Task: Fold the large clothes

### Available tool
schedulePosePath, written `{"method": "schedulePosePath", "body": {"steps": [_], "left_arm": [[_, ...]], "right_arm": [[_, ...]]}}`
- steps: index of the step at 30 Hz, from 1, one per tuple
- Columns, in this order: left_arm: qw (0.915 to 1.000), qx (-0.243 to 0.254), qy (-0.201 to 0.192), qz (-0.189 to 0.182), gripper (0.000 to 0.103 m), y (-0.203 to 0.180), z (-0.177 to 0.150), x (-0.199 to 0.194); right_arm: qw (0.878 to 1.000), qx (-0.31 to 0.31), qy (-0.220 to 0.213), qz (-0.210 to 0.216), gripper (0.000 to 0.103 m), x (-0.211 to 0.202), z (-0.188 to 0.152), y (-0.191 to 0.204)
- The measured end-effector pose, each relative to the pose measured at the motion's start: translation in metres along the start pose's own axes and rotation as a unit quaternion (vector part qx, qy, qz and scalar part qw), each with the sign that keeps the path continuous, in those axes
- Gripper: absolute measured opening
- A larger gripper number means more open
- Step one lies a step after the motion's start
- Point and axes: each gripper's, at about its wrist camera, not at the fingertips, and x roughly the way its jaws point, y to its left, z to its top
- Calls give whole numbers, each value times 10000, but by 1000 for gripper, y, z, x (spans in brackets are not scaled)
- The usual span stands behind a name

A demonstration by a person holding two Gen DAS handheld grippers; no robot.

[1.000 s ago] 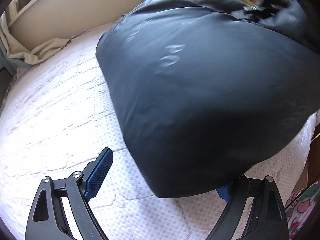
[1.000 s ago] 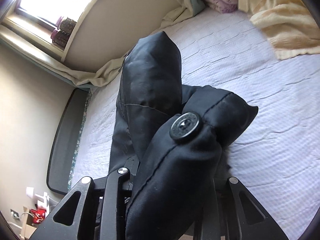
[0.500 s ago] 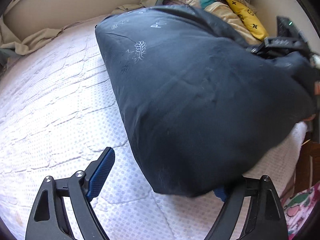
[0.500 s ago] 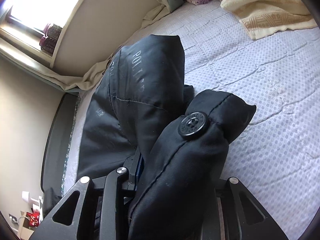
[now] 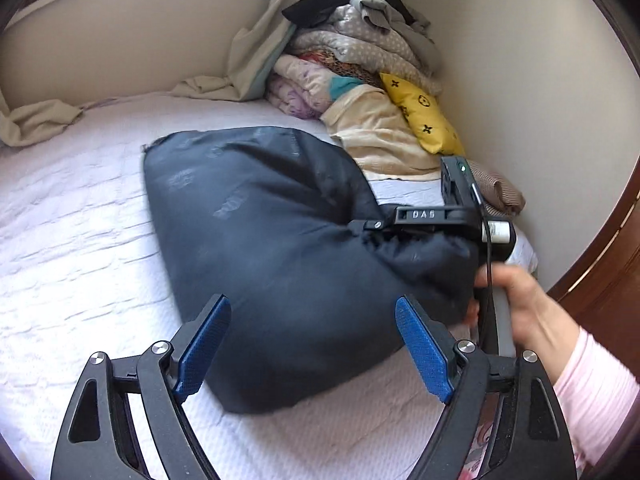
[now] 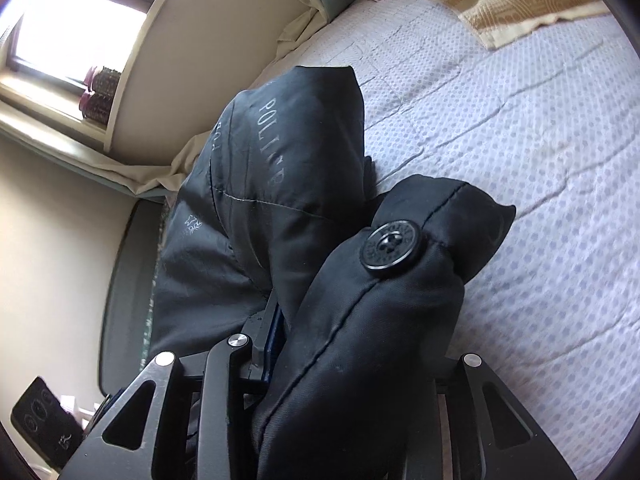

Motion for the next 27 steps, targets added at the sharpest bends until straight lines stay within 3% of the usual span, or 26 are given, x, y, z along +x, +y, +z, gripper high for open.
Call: {"method": "schedulePosePath", "body": {"steps": [3,5,8,10,13,15,17,19,21,24,27], "left_arm": [[9998,86,150,-86,85,-3,-2,21],[9988,329,273,224,85,-5,-9,42],[9977,453,337,374,86,-6,-13,58],[9974,470,352,421,86,-7,-15,61],[9976,424,370,414,86,-6,-14,64],[9978,355,367,412,86,-6,-13,64],[9979,351,360,415,86,-5,-14,66],[9975,406,355,465,86,-7,-14,66],[9972,434,354,498,86,-10,-14,67],[9971,443,364,500,86,-10,-14,69],[9974,425,370,459,86,-8,-15,69]], "right_arm": [[9999,117,11,100,31,1,-5,-1],[9997,204,16,92,32,0,-6,-3],[9987,506,28,-33,53,-9,-2,-4],[9976,636,-51,-278,73,-24,3,2],[9951,227,-464,-847,73,-58,8,29],[9853,-264,-965,-1386,73,-83,6,59],[9758,-767,-1333,-1552,68,-99,2,85],[9716,-1316,-1412,-1368,51,-104,-1,117],[9686,-1747,-1220,-1283,35,-90,-1,140],[9614,-1889,-828,-1820,18,-48,6,148],[9599,-1822,-398,-2091,17,-10,13,140]]}}
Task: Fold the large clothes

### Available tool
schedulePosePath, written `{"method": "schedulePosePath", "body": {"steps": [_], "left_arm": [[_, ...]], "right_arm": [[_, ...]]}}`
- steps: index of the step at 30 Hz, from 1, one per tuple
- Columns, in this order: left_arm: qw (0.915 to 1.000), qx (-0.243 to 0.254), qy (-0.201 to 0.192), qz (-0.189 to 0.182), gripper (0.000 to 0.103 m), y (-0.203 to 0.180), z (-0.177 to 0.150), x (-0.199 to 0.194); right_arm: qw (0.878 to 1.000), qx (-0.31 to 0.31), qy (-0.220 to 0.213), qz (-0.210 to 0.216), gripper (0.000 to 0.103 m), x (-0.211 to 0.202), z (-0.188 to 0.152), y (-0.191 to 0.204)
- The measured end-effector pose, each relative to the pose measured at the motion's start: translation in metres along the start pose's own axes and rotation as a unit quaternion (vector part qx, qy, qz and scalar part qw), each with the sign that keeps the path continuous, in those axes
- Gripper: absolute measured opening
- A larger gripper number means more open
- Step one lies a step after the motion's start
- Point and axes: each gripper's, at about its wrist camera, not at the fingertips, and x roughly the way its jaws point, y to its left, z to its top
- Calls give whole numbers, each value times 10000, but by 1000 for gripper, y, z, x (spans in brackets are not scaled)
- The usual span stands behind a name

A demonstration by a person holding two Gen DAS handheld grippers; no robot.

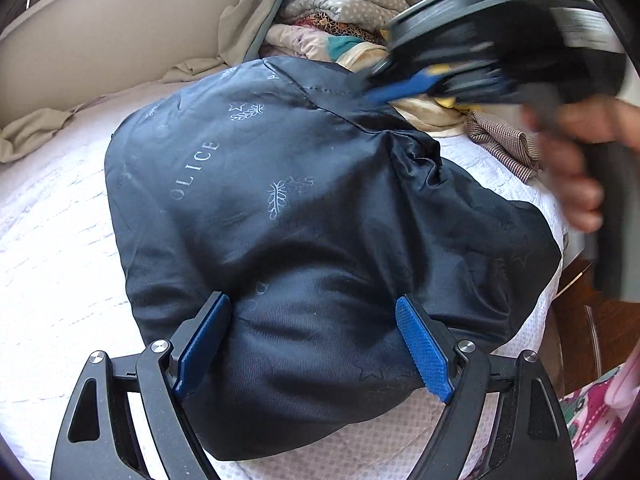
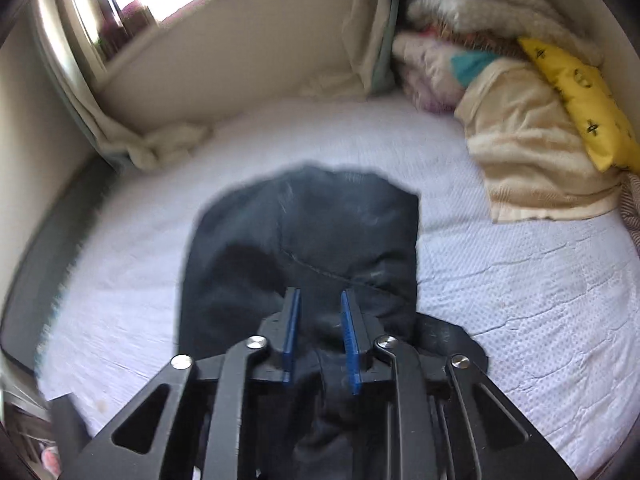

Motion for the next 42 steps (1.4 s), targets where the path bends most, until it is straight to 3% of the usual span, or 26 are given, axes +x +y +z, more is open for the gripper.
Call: {"method": "schedulePosePath", "body": {"steps": [8,16,21,23,25,30,36,42], "left_arm": [[9999,123,44,-29,86,-4,0,8],[9998,161,78,-111,86,-4,3,14],[9998,185,84,-69,86,-5,4,15],[9998,173,85,-65,87,-5,4,15],[9998,143,89,-64,87,-4,7,16],[9999,64,88,-67,87,-3,7,17],[9999,30,102,-100,87,-2,9,18],[9998,-53,104,-183,88,4,8,16]], "right_arm": [[9943,90,972,-432,11,74,-5,-11],[9934,124,1001,-548,5,105,-12,-24],[9956,341,769,-421,7,79,-6,-22],[9969,322,611,-372,18,54,0,-19],[9985,175,320,-403,48,24,1,-10],[9991,-45,-53,-425,49,-34,-10,3],[9993,-172,-135,-290,38,-72,-33,16],[9983,-263,308,-426,28,-52,-76,12]]}}
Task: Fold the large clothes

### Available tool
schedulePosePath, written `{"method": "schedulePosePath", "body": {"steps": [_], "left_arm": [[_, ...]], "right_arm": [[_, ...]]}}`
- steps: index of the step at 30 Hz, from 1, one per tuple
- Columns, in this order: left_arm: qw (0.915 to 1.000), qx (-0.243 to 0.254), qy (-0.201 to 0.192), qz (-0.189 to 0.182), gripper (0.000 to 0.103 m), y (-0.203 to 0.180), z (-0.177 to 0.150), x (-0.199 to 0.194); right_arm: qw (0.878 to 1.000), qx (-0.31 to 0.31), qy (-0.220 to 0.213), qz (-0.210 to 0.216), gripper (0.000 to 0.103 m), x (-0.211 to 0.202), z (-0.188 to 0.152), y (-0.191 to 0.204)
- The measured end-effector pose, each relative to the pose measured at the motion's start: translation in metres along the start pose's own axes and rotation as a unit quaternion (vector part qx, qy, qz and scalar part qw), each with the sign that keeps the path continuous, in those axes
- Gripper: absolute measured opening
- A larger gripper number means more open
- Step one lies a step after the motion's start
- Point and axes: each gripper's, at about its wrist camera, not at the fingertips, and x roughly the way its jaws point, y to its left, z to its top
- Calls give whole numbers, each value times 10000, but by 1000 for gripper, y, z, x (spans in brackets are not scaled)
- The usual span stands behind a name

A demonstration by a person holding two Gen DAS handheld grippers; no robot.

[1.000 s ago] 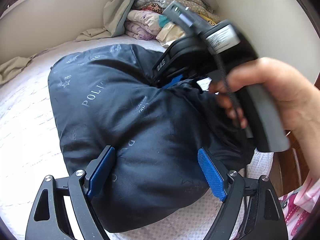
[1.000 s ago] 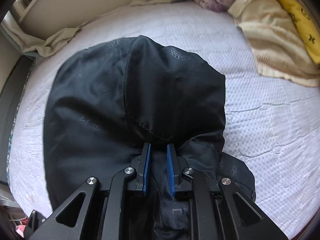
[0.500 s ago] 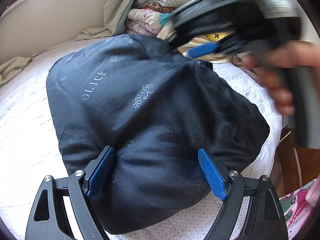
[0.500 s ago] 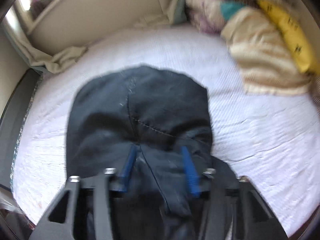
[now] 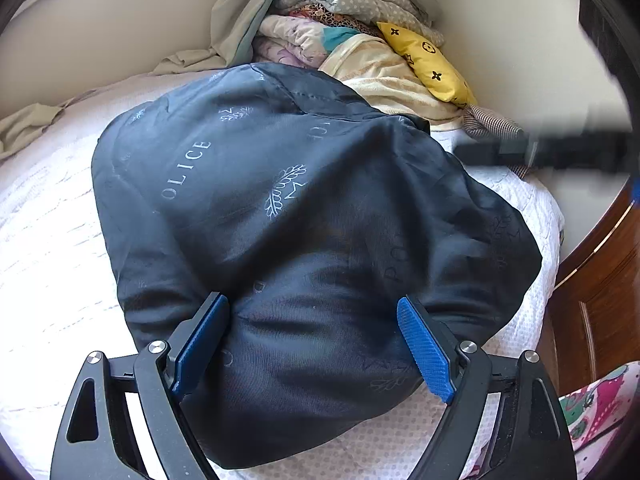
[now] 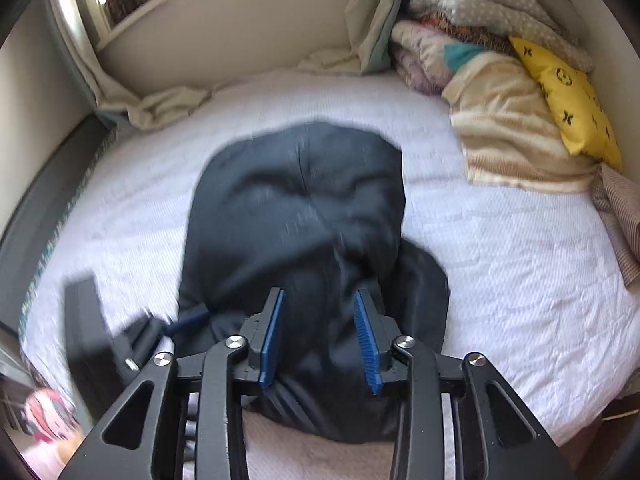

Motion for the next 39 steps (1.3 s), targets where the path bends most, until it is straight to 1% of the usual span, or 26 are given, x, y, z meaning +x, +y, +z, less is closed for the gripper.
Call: {"method": "schedulePosePath", "body": {"steps": [1,4,7,15,20,22,23,24,25,26,27,28,30,31,33,35,36,38,39], "left_arm": [[10000,-12,2,-12,88,1,0,0],[10000,-19,0,-51,88,2,-1,-1],[10000,44,1,-38,88,0,-2,1],[9997,242,2,84,88,-9,-8,7],[9992,359,-6,180,91,-13,-10,10],[9989,414,-24,235,93,-15,-10,9],[9988,424,-31,255,93,-17,-9,9],[9988,420,-42,262,94,-17,-9,8],[9989,394,-44,251,94,-15,-9,7],[9990,363,-44,238,94,-14,-8,7],[9991,339,-46,230,95,-14,-7,7],[9993,297,-47,214,95,-12,-7,6],[9994,279,-49,201,95,-12,-6,7],[9993,289,-53,213,95,-13,-7,7],[9993,303,-60,228,95,-13,-8,8],[9993,302,-65,230,95,-14,-7,9],[9993,299,-67,225,95,-14,-7,9],[9993,303,-69,214,95,-14,-7,10],[9993,306,-72,215,95,-14,-8,9]], "right_arm": [[9999,58,110,-44,25,9,-4,-4],[9990,72,359,-249,23,37,-16,-16],[9978,272,602,-105,23,60,-24,-28],[9962,281,823,-65,24,94,-32,-33],[9940,474,971,141,24,98,-28,-42],[9934,639,916,269,29,90,-27,-48],[9924,841,820,362,33,80,-25,-52],[9913,999,689,512,51,71,-23,-57],[9886,1211,420,794,72,56,-21,-61],[9863,1328,188,964,77,44,-20,-64],[9838,1427,-152,1074,80,27,-19,-67],[9838,1427,-305,1043,84,18,-17,-68],[9865,1311,-518,834,88,7,-12,-70],[9880,1253,-494,752,88,8,-9,-71],[9891,1307,-221,647,88,21,0,-75],[9889,1335,39,656,88,37,11,-75],[9894,1289,261,612,89,51,14,-75],[9891,1245,588,516,90,74,10,-73],[9875,1287,709,574,91,84,7,-75]]}}
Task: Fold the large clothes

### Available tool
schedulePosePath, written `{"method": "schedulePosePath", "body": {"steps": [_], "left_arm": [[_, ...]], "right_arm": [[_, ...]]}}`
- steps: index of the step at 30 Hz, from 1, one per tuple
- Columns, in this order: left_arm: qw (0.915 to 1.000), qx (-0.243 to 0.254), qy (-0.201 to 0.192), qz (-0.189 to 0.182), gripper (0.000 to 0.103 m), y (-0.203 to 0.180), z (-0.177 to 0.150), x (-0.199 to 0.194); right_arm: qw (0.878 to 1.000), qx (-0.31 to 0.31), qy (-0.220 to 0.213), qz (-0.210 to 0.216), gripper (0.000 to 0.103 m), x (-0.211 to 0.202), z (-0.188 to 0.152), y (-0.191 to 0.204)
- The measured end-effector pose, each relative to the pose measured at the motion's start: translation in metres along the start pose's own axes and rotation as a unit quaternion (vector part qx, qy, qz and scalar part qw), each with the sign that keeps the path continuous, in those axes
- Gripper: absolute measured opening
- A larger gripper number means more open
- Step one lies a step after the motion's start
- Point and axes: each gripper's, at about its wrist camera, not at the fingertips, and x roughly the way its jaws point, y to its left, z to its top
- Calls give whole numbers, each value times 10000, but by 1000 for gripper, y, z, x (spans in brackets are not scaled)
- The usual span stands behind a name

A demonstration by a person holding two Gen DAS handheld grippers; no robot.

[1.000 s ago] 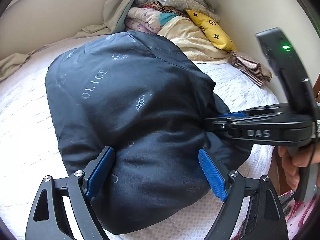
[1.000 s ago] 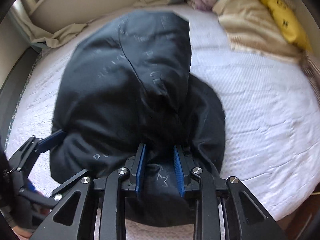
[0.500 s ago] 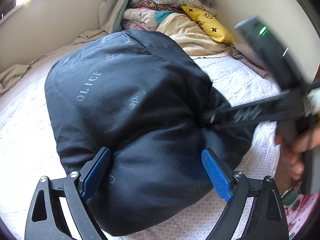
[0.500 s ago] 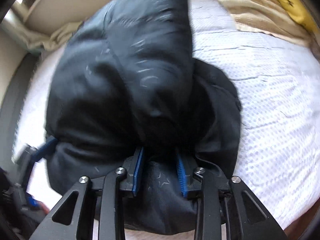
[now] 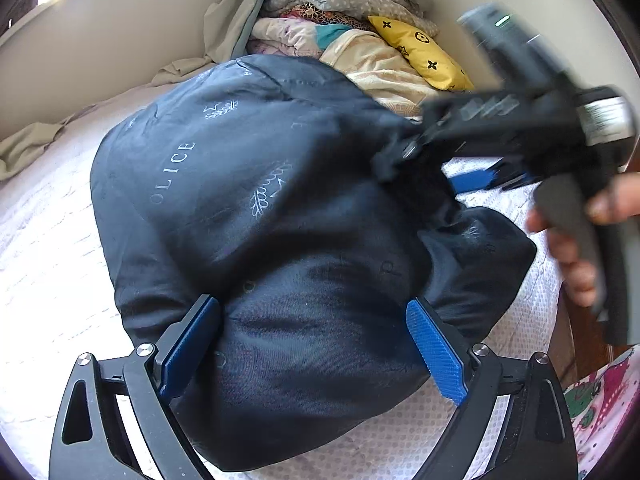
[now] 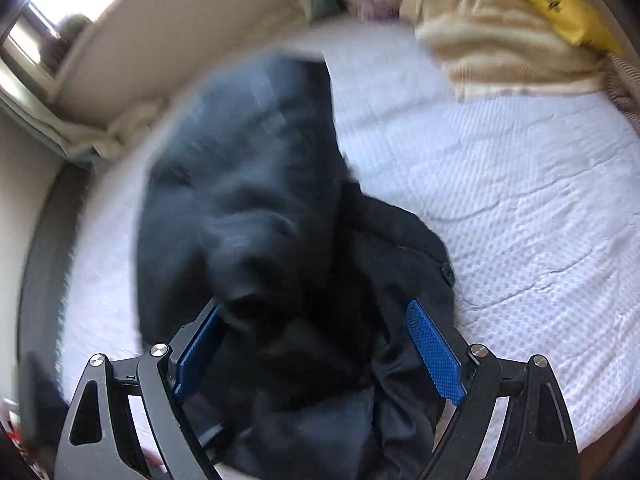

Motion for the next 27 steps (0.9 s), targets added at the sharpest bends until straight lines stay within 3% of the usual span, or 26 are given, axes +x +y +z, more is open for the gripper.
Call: {"method": "schedulePosePath", "body": {"steps": [5,9,14,21,25,27], "left_arm": [[9997,-204,33,-144,100,5,5,-6],[9940,-937,82,-562,101,35,15,-20],[9751,-2057,13,-823,102,103,23,-43],[9624,-2497,630,-864,102,165,24,-16],[9368,-3067,794,-1482,102,177,11,13],[9302,-3146,920,-1653,102,176,8,26]], "right_arm": [[9971,325,272,633,97,24,3,-20],[9936,512,334,954,101,32,4,-32],[9918,571,366,1079,102,34,4,-39],[9905,649,371,1150,103,42,10,-42],[9877,725,373,1332,103,50,12,-46],[9853,774,377,1473,103,53,11,-54]]}}
